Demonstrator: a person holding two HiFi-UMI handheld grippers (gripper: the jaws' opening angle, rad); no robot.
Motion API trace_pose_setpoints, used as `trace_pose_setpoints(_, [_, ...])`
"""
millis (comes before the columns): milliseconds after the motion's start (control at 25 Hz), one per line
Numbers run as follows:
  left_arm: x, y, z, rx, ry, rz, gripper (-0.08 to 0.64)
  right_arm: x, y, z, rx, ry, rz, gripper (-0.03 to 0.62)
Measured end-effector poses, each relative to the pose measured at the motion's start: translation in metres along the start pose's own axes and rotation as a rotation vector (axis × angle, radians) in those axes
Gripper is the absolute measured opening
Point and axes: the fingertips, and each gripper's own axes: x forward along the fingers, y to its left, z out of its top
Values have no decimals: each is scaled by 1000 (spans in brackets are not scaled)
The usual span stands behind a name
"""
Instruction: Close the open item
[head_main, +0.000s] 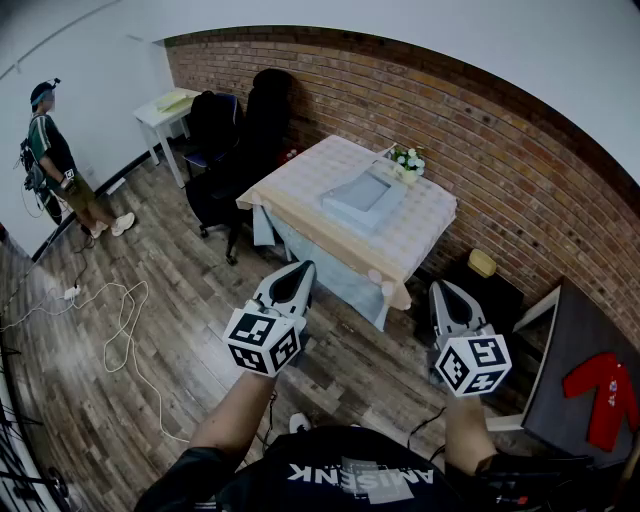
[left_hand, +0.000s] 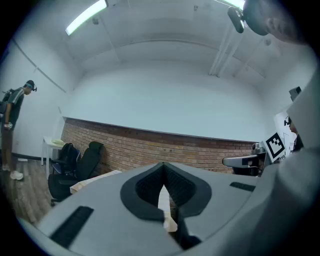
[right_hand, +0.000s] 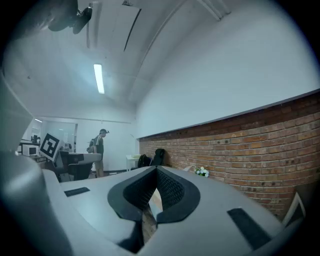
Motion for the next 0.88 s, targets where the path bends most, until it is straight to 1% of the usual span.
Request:
trace_pose_setpoints(120, [6,1,1,12,15,-11,6,9,2,3,2,2,12,40])
trace_pose_setpoints(240, [9,3,2,19,18,-12,6,14,4,5,-19,0,7,40])
trace_pose_setpoints(360, [10,5,6,43,16,-12,6,19,7,8,-14,-6,9,40])
trace_pose_setpoints(440, [13,7,8,51,16,-16,6,21,5,9,2,-7,-5,40])
trace_pose_setpoints(600, [17,16,5,67,29,-31,6,28,-4,6,28,1,-64,41])
trace_pose_setpoints(720, [21,25,3,59,38,-21,6,32,-6,4,30,5,-72,41])
trace_pose_setpoints(880, [20,34,-3,42,50,-20,6,36,2,1,21,14,-77,41])
